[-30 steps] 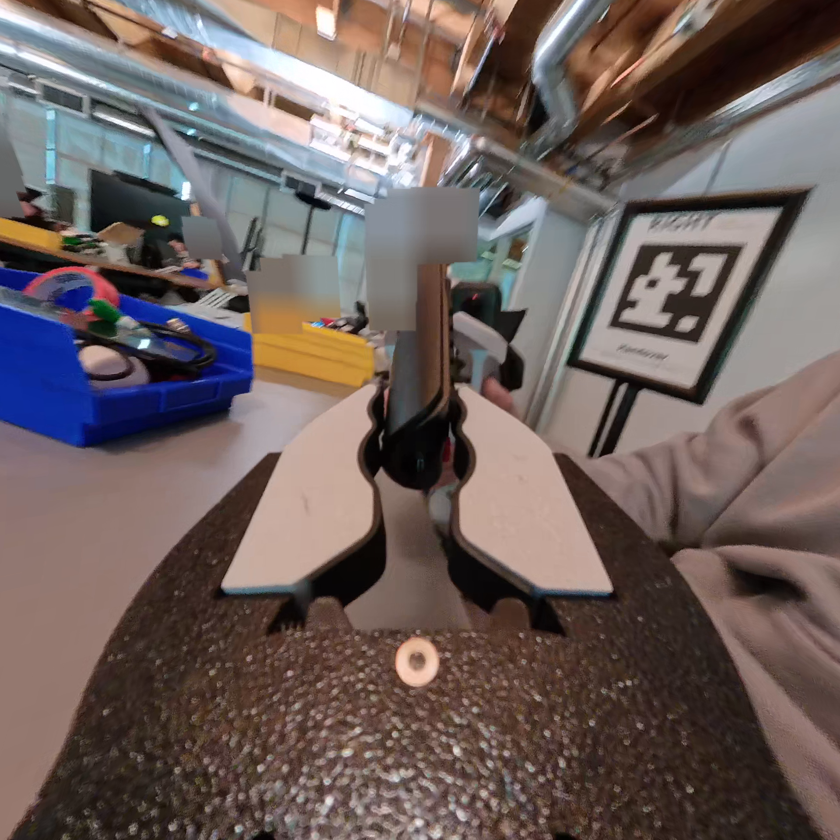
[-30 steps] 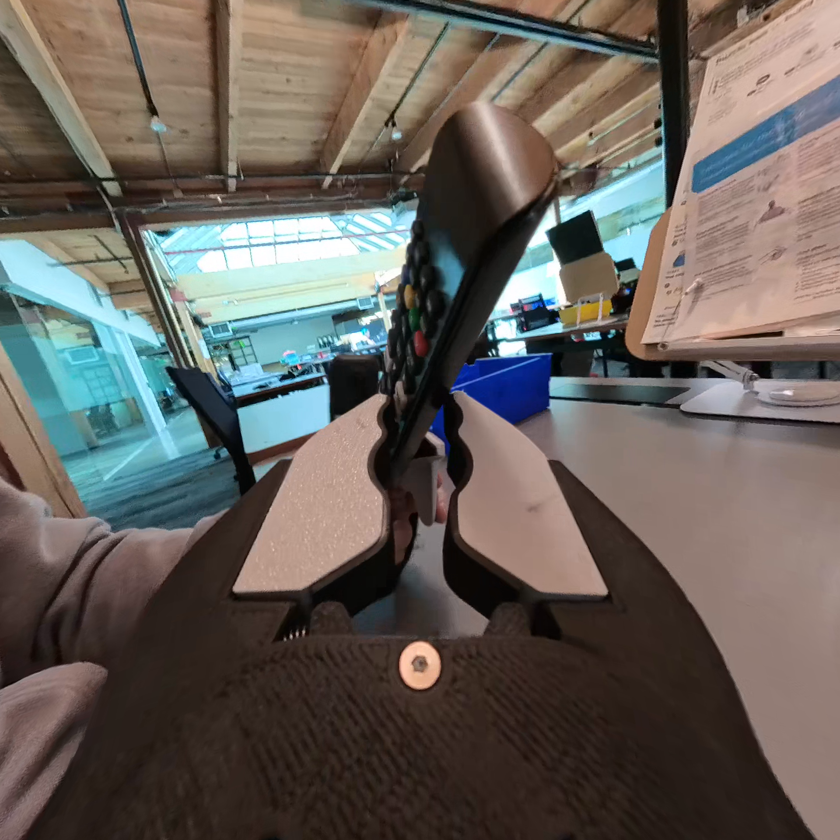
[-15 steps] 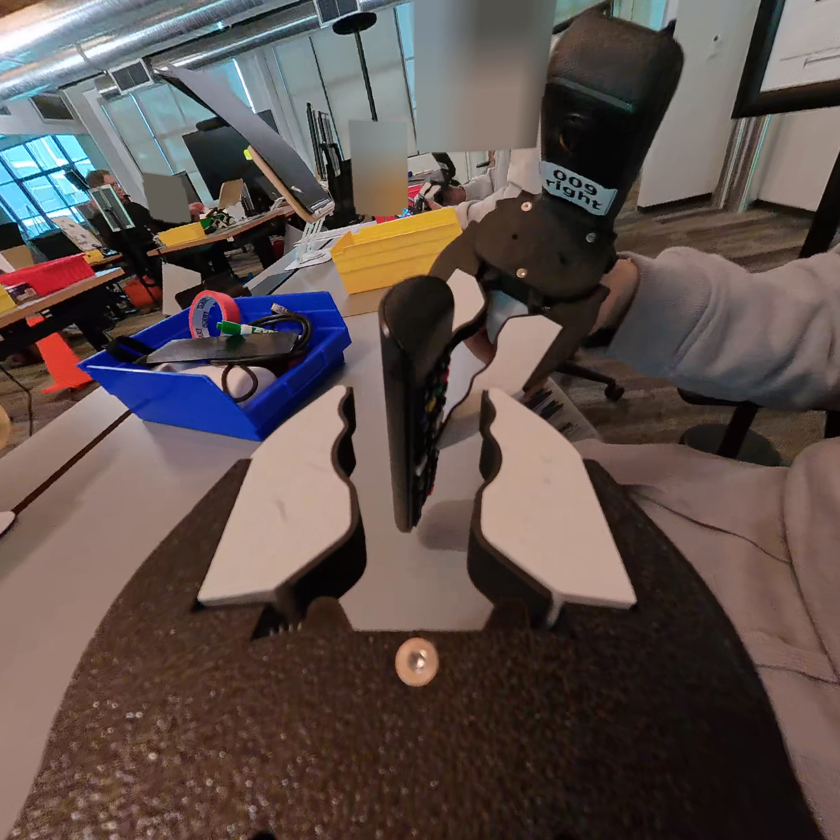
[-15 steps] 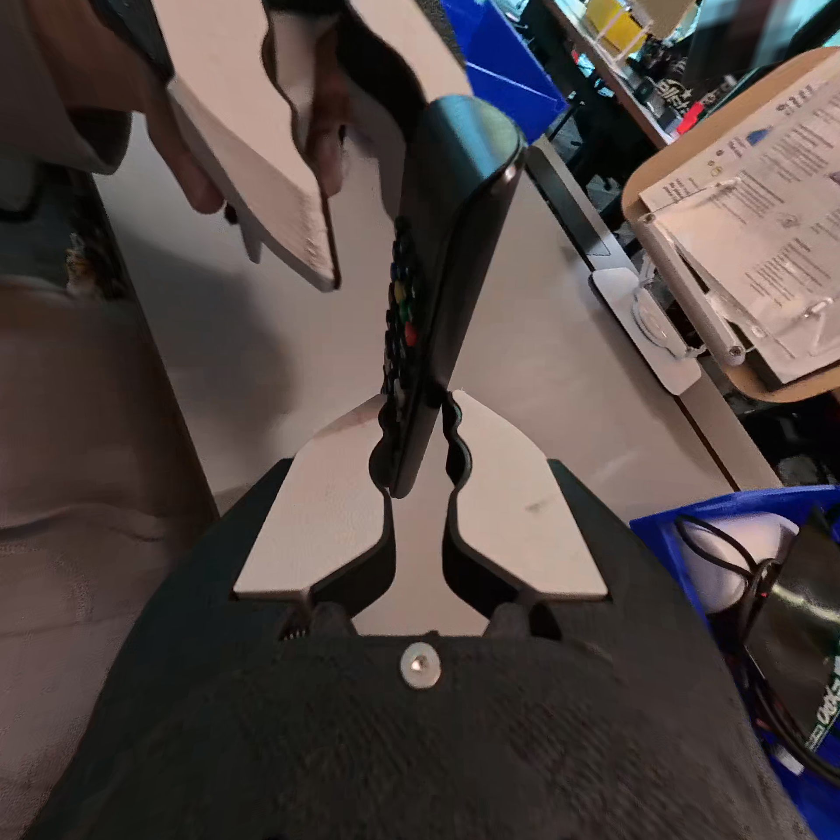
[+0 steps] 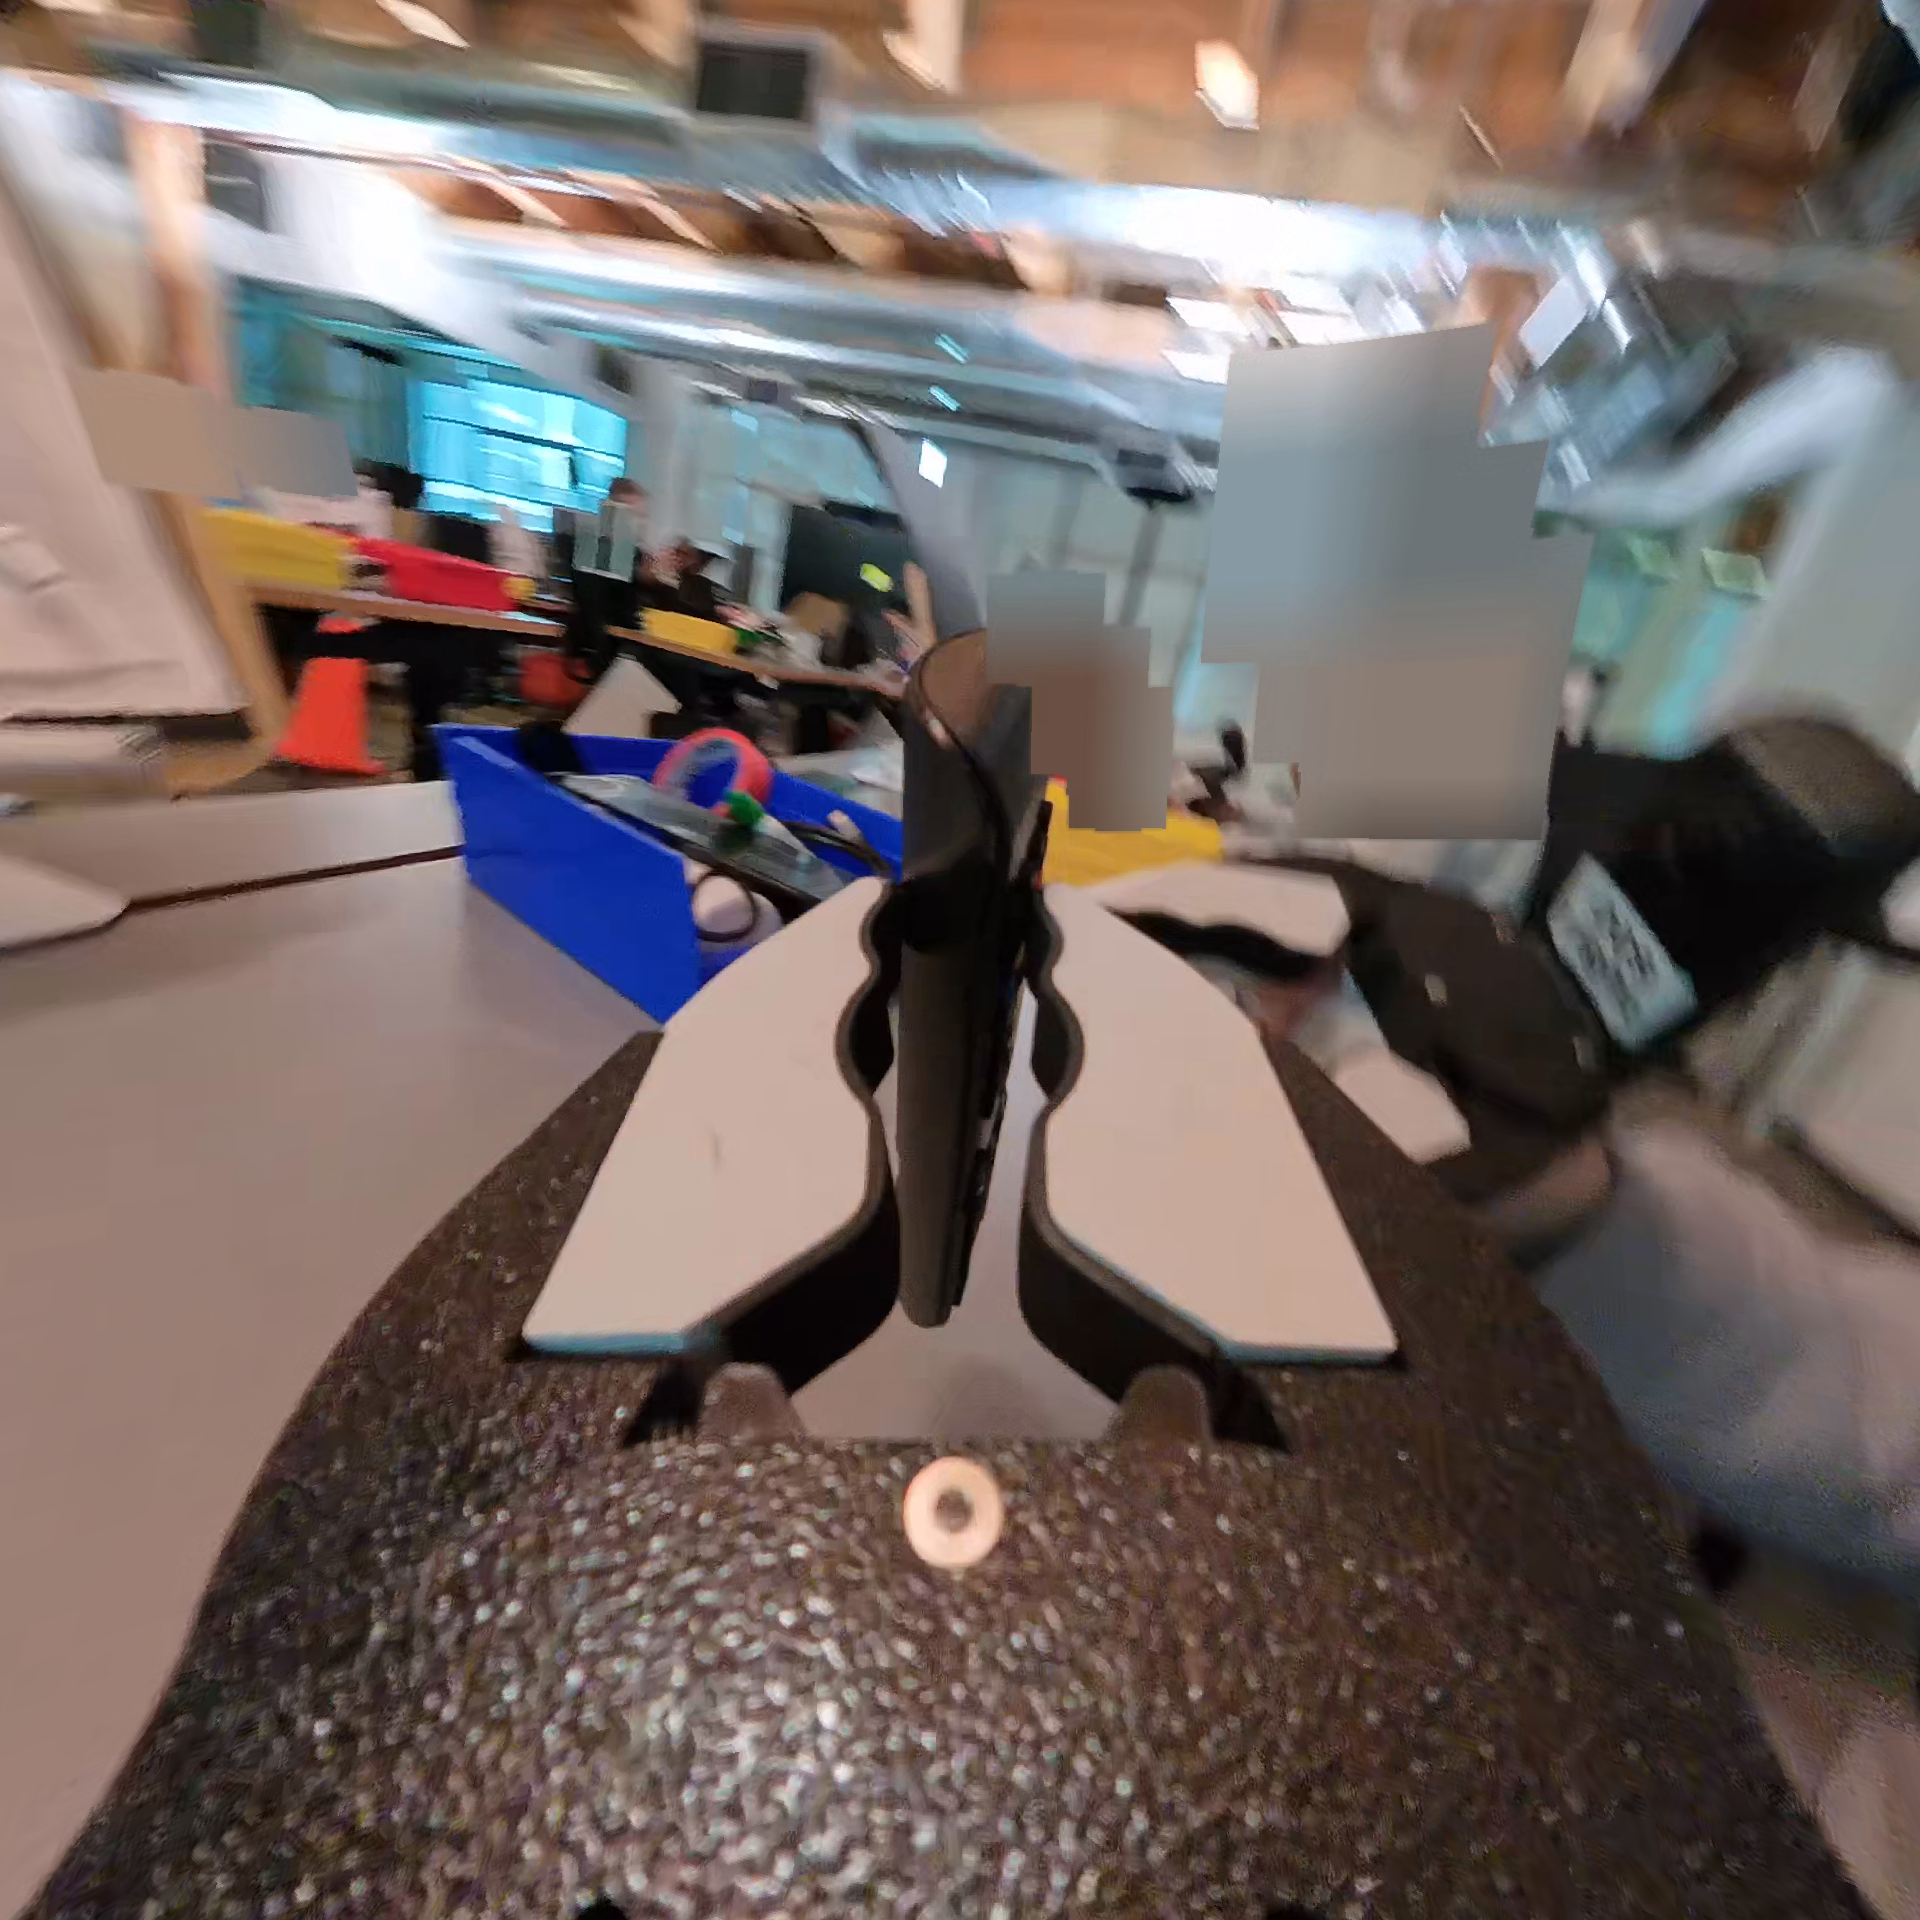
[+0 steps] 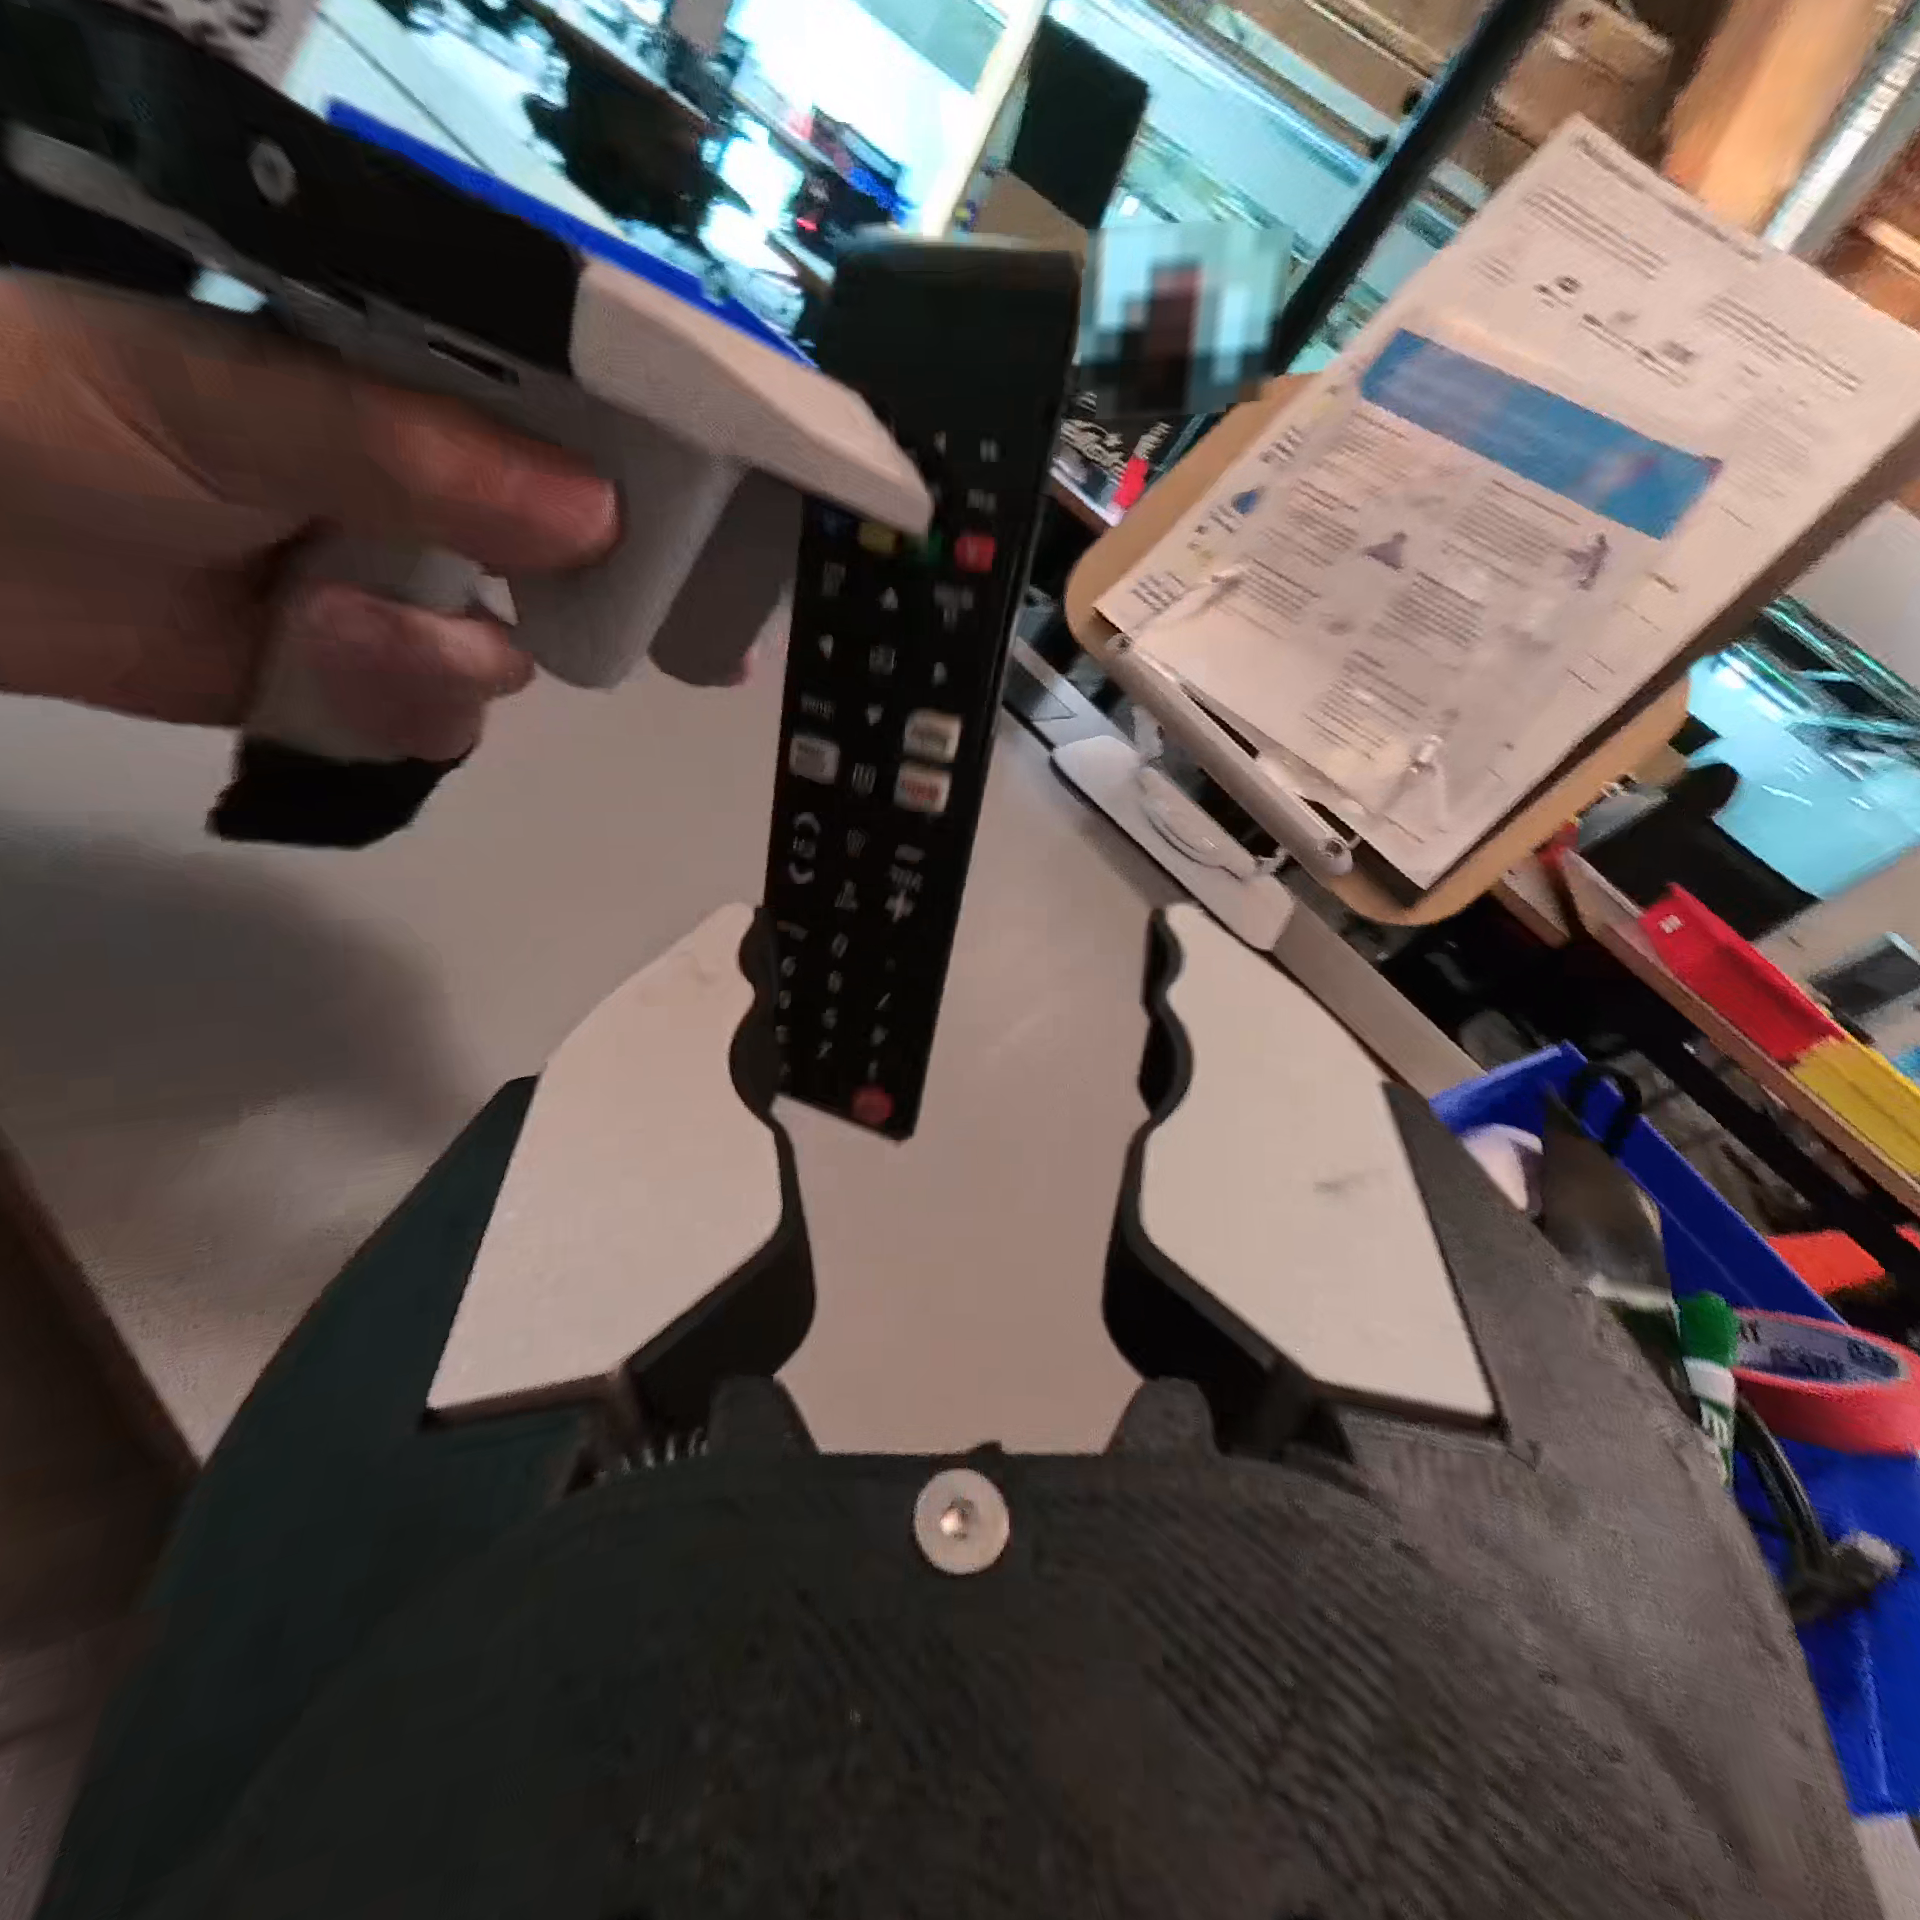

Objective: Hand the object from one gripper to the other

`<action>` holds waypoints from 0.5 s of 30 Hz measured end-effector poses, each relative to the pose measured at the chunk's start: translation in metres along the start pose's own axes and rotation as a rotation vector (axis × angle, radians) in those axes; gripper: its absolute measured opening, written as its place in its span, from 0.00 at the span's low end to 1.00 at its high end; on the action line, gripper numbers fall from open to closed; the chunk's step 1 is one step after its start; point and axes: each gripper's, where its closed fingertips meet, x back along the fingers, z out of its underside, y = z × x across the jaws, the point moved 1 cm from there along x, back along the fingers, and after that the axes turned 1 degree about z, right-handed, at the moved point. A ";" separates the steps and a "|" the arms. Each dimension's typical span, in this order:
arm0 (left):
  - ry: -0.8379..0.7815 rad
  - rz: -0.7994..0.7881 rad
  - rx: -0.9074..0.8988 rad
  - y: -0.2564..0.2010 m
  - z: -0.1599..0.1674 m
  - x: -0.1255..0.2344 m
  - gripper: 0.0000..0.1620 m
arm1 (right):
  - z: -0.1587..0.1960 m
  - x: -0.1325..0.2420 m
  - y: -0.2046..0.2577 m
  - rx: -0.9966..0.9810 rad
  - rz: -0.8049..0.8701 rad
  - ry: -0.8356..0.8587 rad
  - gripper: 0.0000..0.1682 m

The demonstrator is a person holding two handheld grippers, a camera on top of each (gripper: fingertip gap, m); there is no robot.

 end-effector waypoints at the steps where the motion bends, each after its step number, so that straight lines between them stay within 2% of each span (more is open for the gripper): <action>1: -0.049 -0.052 0.068 0.006 -0.005 0.003 0.14 | 0.003 -0.003 0.001 0.008 0.023 0.010 0.47; 4: -0.153 -0.084 0.193 0.004 -0.014 0.006 0.14 | 0.015 -0.012 0.003 0.103 0.093 0.077 0.54; 6: -0.185 -0.091 0.207 -0.002 -0.017 0.006 0.13 | 0.020 -0.014 0.003 0.147 0.143 0.092 0.53; 7: -0.190 -0.094 0.192 -0.005 -0.018 0.005 0.13 | 0.020 -0.014 0.003 0.166 0.164 0.088 0.48; 9: -0.185 -0.072 0.183 -0.011 -0.016 0.002 0.13 | 0.019 -0.012 0.001 0.231 0.201 0.068 0.31; 12: -0.174 -0.054 0.181 -0.015 -0.012 -0.001 0.14 | 0.026 -0.012 -0.003 0.239 0.207 0.088 0.31; 15: -0.134 0.001 0.133 -0.018 -0.009 -0.002 0.15 | 0.029 -0.013 0.002 0.096 0.067 0.057 0.30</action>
